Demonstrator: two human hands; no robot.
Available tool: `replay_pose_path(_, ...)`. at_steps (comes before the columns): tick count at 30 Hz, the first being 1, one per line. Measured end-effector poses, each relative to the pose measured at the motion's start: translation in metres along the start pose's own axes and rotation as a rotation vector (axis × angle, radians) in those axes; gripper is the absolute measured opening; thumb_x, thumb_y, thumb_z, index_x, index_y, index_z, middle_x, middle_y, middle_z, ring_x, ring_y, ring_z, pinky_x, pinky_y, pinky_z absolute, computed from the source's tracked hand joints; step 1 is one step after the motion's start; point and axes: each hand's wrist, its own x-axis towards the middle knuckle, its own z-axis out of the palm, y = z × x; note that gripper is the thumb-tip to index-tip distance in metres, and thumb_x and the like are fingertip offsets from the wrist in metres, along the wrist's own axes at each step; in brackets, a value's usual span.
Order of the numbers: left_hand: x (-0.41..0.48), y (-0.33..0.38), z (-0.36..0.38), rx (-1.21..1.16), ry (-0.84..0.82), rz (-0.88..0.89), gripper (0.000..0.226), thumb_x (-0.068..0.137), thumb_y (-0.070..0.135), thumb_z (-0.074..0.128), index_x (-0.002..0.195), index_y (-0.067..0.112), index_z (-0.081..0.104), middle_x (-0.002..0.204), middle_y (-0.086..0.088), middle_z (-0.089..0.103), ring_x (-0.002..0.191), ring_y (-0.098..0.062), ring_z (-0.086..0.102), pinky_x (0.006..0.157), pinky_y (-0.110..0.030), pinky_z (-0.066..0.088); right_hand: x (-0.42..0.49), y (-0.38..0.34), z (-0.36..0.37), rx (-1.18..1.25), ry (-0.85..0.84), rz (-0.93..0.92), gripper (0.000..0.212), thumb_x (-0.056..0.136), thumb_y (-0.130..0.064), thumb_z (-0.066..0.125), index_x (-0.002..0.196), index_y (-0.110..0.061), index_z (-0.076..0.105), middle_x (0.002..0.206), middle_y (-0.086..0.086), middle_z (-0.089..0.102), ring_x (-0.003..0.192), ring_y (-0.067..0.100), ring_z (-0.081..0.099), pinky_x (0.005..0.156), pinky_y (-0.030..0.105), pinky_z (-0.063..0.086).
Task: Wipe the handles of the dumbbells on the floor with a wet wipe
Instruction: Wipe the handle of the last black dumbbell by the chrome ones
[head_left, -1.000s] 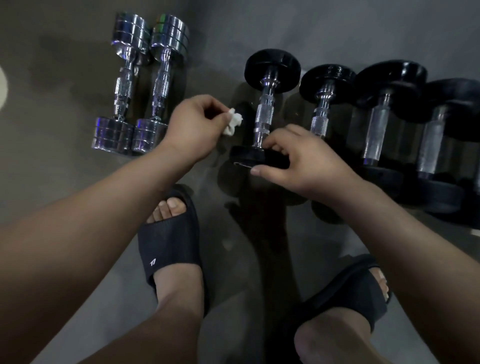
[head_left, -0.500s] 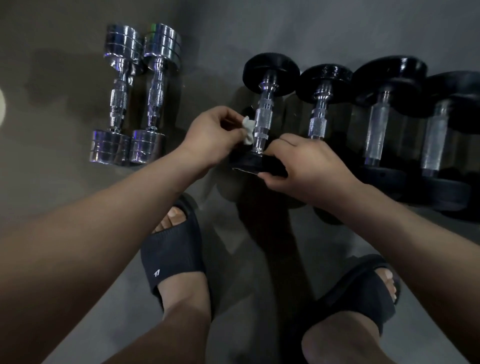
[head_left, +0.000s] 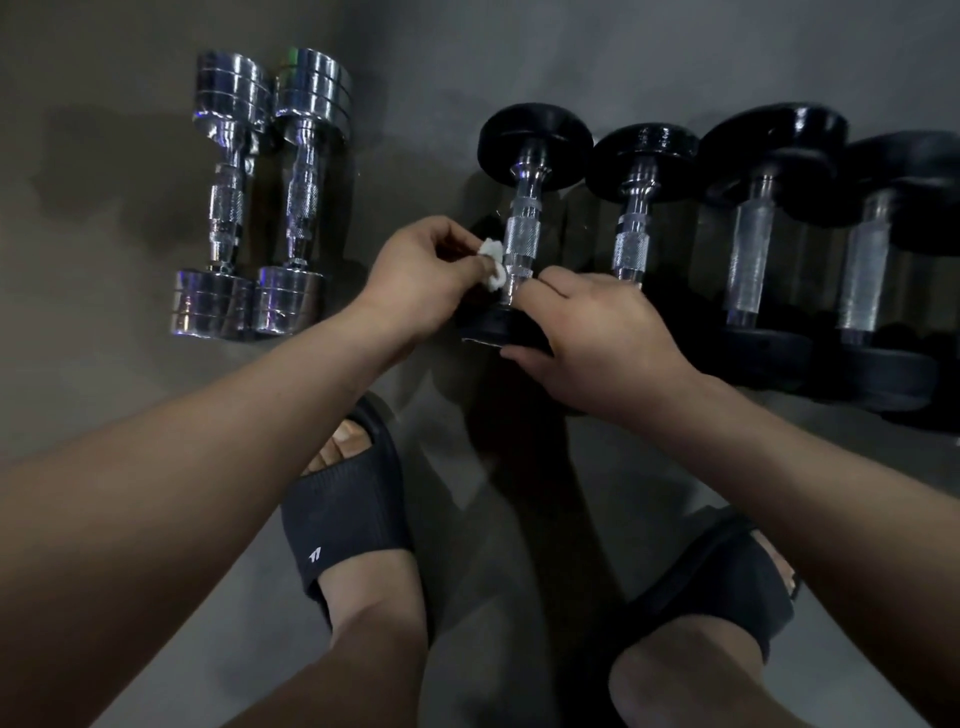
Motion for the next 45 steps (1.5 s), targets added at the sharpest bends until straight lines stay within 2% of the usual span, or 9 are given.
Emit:
replay_pose_path(5,-0.002,0.001,0.001,-0.109,0.007,-0.014,0.012,0.087,0.008,0.075,0.086,0.014,0.065,0.076,-0.005,0.072,0.064,-0.015,0.066,0.063,-0.031,0.056,-0.015,-0.006,0.008,0.075,0.091,0.14,0.038,0.084,-0.046,0.067,0.1,-0.012,0.065,0.091,0.004,0.061,0.072,0.031,0.06,0.07,0.04,0.048)
replay_pose_path(10,-0.002,0.006,0.002,-0.094,-0.018,0.008,0.012,0.086,0.01,0.076,0.086,0.015,0.065,0.083,-0.012,0.073,0.069,-0.017,0.067,0.062,-0.029,0.051,-0.017,-0.005,0.004,-0.043,0.041,0.147,0.041,0.079,-0.053,0.071,0.096,-0.018,0.061,0.089,-0.003,0.064,0.094,0.029,0.057,0.085,0.043,0.041)
replay_pose_path(18,0.0,0.009,0.001,0.419,-0.062,0.246,0.026,0.074,0.025,0.087,0.077,0.013,0.064,0.071,0.007,0.062,0.062,-0.003,0.053,0.059,-0.016,0.041,-0.007,0.0,0.001,0.116,-0.051,0.164,0.042,0.074,-0.048,0.079,0.101,-0.021,0.06,0.09,-0.003,0.061,0.092,0.027,0.055,0.081,0.039,0.041)
replay_pose_path(23,0.019,0.014,0.004,0.393,0.081,0.24,0.022,0.081,0.029,0.083,0.075,0.018,0.065,0.07,0.014,0.059,0.064,0.001,0.054,0.06,-0.014,0.042,-0.007,0.002,0.003,0.186,-0.033,0.142,0.041,0.074,-0.048,0.078,0.1,-0.026,0.056,0.088,-0.003,0.059,0.085,0.028,0.054,0.078,0.04,0.046)
replay_pose_path(26,0.018,0.018,0.005,0.448,0.017,0.264,0.018,0.087,0.027,0.077,0.08,0.02,0.062,0.072,0.017,0.055,0.066,0.003,0.052,0.059,-0.006,0.036,-0.007,0.004,0.004,0.19,-0.043,0.143,0.041,0.074,-0.05,0.076,0.102,-0.024,0.059,0.09,-0.003,0.059,0.087,0.028,0.054,0.079,0.042,0.048)
replay_pose_path(32,0.005,0.015,-0.004,0.477,-0.186,0.317,0.02,0.081,0.024,0.083,0.078,0.024,0.063,0.077,0.009,0.066,0.071,-0.009,0.064,0.069,-0.028,0.052,-0.006,0.007,0.008,0.213,-0.038,0.131,0.047,0.074,-0.052,0.074,0.108,-0.026,0.057,0.092,-0.003,0.058,0.087,0.028,0.055,0.082,0.046,0.05)
replay_pose_path(38,0.025,0.032,0.015,0.373,0.012,0.373,0.022,0.08,0.028,0.082,0.089,0.023,0.063,0.072,0.013,0.059,0.061,0.008,0.053,0.062,-0.007,0.039,-0.003,0.008,0.006,0.234,-0.097,0.119,0.042,0.075,-0.057,0.069,0.102,-0.027,0.057,0.091,-0.005,0.056,0.087,0.027,0.056,0.083,0.045,0.049)
replay_pose_path(42,0.013,0.024,0.007,0.39,-0.091,0.398,0.014,0.084,0.019,0.079,0.091,0.024,0.067,0.075,0.014,0.064,0.068,0.009,0.058,0.068,-0.006,0.04,-0.002,0.011,0.005,0.202,-0.109,0.091,0.049,0.076,-0.053,0.075,0.113,-0.024,0.062,0.096,-0.002,0.06,0.09,0.027,0.057,0.084,0.037,0.047)
replay_pose_path(45,0.002,0.013,0.002,0.46,-0.245,0.404,0.012,0.084,0.017,0.077,0.087,0.027,0.072,0.083,0.011,0.072,0.079,-0.002,0.066,0.077,-0.018,0.05,-0.002,0.014,0.004,0.247,-0.097,0.075,0.048,0.074,-0.047,0.081,0.113,-0.028,0.06,0.096,0.0,0.061,0.091,0.027,0.058,0.08,0.03,0.041)
